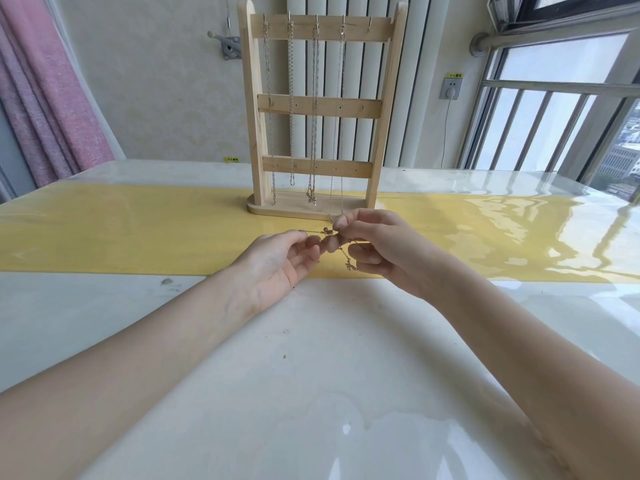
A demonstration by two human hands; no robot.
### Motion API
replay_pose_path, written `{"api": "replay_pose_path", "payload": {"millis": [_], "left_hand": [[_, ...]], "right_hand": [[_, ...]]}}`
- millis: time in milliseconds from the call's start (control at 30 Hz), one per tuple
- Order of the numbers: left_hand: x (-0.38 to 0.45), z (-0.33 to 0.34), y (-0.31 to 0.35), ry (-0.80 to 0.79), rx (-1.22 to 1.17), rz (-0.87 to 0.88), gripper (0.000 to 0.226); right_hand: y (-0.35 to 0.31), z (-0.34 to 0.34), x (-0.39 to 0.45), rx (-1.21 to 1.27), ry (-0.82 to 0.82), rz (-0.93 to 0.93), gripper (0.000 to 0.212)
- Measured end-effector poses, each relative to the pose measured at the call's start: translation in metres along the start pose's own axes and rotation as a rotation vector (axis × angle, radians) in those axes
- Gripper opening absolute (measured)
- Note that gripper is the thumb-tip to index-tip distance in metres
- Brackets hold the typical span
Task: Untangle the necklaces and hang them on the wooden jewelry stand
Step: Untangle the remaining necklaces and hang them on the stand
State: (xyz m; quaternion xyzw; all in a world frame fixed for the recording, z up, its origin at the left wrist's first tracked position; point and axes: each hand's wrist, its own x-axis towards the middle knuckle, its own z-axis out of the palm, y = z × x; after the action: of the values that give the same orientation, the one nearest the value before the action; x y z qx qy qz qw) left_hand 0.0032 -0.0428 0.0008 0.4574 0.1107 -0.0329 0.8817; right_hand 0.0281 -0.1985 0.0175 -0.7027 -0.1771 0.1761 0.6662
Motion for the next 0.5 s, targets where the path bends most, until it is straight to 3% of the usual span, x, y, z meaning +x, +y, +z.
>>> {"api": "replay_pose_path", "payload": {"millis": [500], "left_hand": [[-0.0073,0.0053,0.0004,-0.011,0.23,0.125,0.018]], "right_hand": [[-0.0002,-0.0066,0.0007,0.167,0.043,0.028,0.015]]}}
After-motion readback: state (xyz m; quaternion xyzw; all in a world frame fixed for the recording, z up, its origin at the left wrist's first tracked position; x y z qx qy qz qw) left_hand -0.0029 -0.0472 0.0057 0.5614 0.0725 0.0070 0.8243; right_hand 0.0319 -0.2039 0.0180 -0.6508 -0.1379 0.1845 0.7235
